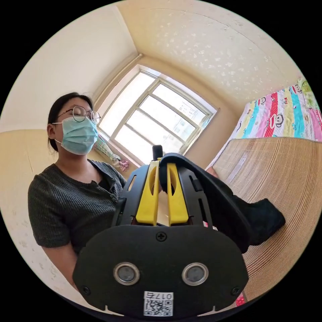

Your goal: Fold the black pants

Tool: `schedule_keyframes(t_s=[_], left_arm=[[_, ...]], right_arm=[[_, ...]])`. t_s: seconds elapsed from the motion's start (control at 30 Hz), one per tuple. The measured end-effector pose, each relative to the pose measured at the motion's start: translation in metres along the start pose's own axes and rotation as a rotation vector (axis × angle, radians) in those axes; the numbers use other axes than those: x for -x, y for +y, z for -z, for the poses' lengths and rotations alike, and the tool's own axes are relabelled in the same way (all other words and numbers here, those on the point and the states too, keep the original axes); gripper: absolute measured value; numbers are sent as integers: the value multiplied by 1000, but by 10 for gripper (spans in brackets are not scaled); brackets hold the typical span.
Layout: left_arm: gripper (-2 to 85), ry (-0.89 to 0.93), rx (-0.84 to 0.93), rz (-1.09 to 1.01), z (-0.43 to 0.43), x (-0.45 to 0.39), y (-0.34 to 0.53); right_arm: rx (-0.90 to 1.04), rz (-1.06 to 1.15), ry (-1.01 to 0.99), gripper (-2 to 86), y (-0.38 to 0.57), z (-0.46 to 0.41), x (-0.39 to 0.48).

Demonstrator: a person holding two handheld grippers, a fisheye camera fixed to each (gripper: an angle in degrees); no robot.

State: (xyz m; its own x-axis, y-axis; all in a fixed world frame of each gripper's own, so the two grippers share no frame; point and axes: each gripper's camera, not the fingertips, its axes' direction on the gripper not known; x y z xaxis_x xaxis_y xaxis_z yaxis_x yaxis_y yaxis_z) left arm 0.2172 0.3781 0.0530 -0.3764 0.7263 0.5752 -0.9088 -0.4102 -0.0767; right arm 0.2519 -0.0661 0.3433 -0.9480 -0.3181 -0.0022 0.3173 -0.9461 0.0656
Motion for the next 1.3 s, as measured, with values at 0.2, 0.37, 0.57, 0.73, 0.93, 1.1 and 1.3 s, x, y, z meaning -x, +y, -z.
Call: schedule_keyframes(t_s=[0.2,0.37,0.57,0.73,0.93,1.1,1.3], left_arm=[[50,-8,-103,-98,17,-69,-46],[51,-129,-107,37,-6,-17,-85],[51,-368,125,180,-66,105,-97],[51,-384,335,313,-105,163,-14],[69,-356,531,712,-133,201,163],[106,-276,407,910,-115,219,207],[187,-302,249,824,-95,262,150]], right_arm=[[-41,107,41,8,-51,-9,39],[-21,-57,204,9,-84,-9,-50],[67,-306,439,12,-71,-29,-184],[326,-470,536,21,53,-83,-242],[488,-878,575,37,235,-109,-299],[340,-962,528,110,245,-77,-321],[273,-875,530,193,186,-41,-385]])
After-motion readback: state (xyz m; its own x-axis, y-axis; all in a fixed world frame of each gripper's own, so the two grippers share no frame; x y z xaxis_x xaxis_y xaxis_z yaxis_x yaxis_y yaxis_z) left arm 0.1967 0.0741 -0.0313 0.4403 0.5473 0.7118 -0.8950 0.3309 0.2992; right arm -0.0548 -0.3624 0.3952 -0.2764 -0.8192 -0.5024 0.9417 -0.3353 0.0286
